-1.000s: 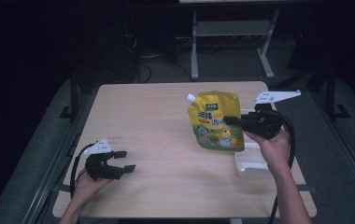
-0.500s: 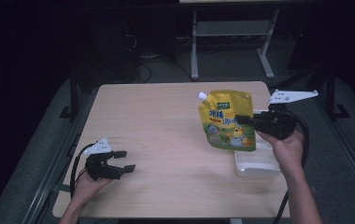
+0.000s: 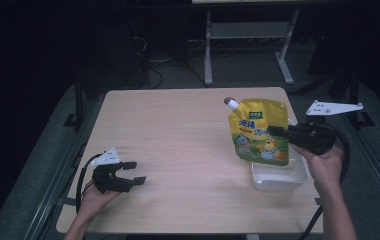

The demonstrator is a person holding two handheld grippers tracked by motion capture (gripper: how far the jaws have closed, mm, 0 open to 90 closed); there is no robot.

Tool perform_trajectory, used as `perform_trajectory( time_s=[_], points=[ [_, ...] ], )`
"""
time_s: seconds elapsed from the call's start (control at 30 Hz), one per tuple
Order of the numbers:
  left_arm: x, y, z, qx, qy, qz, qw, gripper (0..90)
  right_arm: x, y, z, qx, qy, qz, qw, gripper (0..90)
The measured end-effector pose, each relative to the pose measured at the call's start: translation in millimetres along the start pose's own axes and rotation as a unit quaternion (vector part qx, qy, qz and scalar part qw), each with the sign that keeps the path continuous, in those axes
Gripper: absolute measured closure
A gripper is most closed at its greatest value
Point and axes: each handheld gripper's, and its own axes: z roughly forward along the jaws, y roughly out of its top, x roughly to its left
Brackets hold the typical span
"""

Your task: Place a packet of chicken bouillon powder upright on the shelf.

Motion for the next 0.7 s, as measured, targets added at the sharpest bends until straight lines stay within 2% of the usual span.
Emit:
perform_trajectory(
  time_s=[0.3,0.5,0.7],
  points=[
    [0.9,-0.1,0.1,0.001,0.001,0.0,1.0,26.5,-8.2,-13.5,-18.0,-0.008,-0.015,0.01,0.9998,89.7],
    [1.3,-0.3,0.2,0.001,0.002,-0.001,1.0,26.5,-11.3,-20.4,-22.7,-0.008,-0.021,0.014,0.9996,89.7],
    [0.8,0.3,-0.4,-0.005,-0.001,-0.004,1.0,26.5,-16.7,-35.2,-26.7,-0.011,-0.027,0.027,0.9992,89.7]
  ],
)
